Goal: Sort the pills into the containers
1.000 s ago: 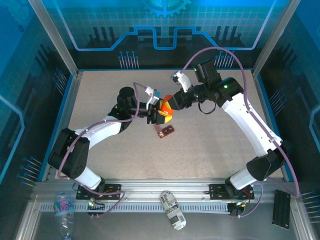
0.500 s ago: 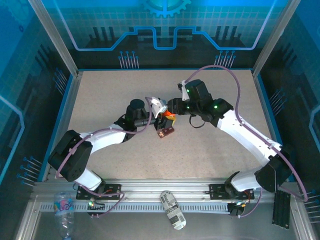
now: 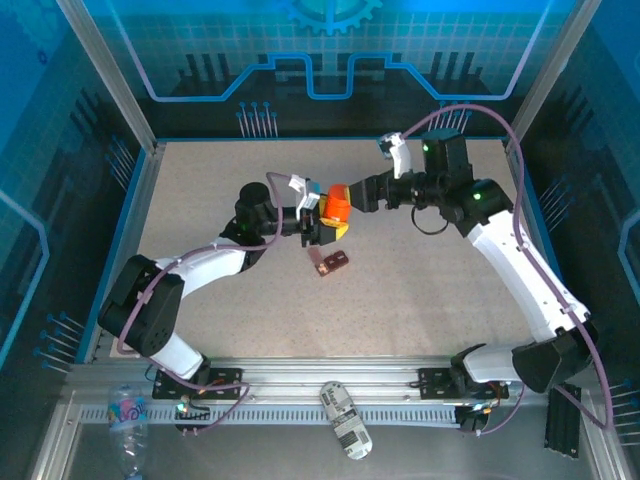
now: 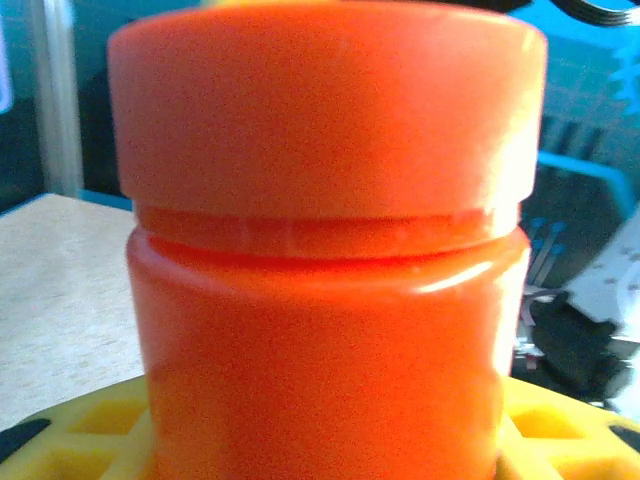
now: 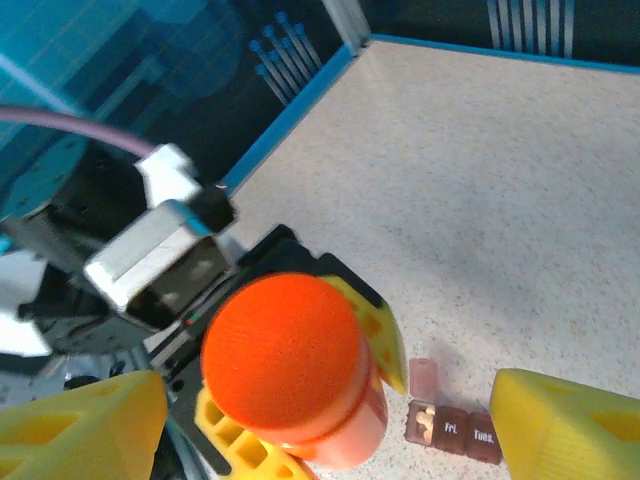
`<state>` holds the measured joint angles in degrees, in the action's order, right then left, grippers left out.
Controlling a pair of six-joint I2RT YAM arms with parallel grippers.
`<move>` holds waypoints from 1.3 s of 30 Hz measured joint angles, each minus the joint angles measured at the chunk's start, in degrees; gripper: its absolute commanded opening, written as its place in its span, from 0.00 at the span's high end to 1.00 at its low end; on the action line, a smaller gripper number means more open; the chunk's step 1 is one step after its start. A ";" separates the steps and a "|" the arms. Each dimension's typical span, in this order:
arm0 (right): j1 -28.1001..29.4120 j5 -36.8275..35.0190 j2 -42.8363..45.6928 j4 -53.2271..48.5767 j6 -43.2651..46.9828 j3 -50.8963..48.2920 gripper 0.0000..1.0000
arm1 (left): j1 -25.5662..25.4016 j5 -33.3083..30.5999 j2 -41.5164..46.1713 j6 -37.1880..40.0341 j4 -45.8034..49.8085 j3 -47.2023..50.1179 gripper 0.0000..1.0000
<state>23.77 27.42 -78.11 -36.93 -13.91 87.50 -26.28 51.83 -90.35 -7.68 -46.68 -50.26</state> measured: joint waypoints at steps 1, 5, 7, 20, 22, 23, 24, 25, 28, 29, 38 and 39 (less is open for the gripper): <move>0.35 0.76 -1.53 -1.97 1.84 2.91 0.15 | -0.02 1.60 -0.26 -0.98 -0.31 -0.42 1.00; 2.19 1.16 -6.10 -7.80 6.34 9.44 0.15 | -0.07 5.95 -0.85 -3.19 -0.39 -1.05 1.00; 3.26 1.09 -7.78 -10.38 7.82 11.08 0.15 | -0.07 7.06 -0.85 -3.72 -0.39 -1.05 1.00; 5.22 -0.98 -10.14 -18.08 11.52 13.14 0.50 | -0.07 8.98 -0.85 -4.04 1.22 -1.77 1.00; 5.55 -1.11 -10.14 -18.12 11.87 13.16 0.61 | -0.07 9.20 -0.85 -4.02 1.84 -1.81 1.00; 5.60 -1.27 -10.14 -18.12 11.76 13.18 0.66 | 0.00 9.33 -0.85 -4.02 2.03 -1.81 1.00; 5.57 -1.29 -10.14 -17.97 11.65 13.14 0.70 | 0.07 9.31 -0.85 -4.02 2.19 -1.81 1.00; 5.60 -1.51 -10.12 -17.75 11.17 12.98 0.75 | 0.11 9.31 -0.85 -3.98 2.36 -1.81 1.00; 5.81 -2.86 -9.07 -14.95 8.44 10.78 0.91 | 0.26 8.79 -0.85 -3.02 3.17 -1.79 1.00; 5.84 -3.34 -7.93 -11.21 6.16 9.29 0.92 | 0.35 8.52 -0.85 -2.25 5.01 -1.44 1.00; 11.32 -16.59 -2.58 2.78 -9.73 -3.34 0.49 | -0.87 -5.77 1.46 5.95 9.05 1.46 1.00; 11.65 -17.11 -2.58 3.54 -10.45 -3.82 0.45 | -1.01 -6.45 1.77 6.45 9.42 1.53 1.00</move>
<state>35.42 10.31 -80.68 -33.39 -24.36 83.68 -27.29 45.39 -88.58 -1.23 -37.26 -48.73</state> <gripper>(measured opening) 0.469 0.536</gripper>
